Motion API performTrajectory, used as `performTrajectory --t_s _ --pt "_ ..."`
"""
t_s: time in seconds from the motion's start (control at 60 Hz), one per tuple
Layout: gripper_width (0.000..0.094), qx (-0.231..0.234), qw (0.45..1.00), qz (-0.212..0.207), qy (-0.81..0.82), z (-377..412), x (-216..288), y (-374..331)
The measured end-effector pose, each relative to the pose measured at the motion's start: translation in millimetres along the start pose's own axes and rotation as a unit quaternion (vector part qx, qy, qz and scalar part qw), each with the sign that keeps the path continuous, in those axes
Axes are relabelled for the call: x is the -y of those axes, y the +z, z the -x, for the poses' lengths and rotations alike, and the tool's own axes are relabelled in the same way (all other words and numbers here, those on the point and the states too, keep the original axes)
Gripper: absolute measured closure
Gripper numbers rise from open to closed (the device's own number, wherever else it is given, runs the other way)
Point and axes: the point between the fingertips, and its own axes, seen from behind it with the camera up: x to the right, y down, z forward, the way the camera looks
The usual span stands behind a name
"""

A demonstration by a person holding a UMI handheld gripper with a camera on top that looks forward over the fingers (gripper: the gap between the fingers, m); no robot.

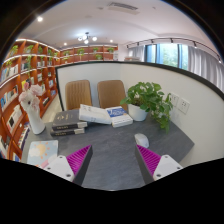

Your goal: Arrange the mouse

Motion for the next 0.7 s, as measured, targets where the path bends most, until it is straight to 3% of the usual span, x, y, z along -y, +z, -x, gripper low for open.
performTrajectory --t_s 0.167,0.433,0.7 --pt "0.0078 0.013 0.999 0.016 -0.030 -27 -31 22" --pt "0.0079 0.050 0.992 0.090 -0.073 -113 -112 86" --pt "0.0087 0.085 0.986 0.130 -0.066 -172 -114 171"
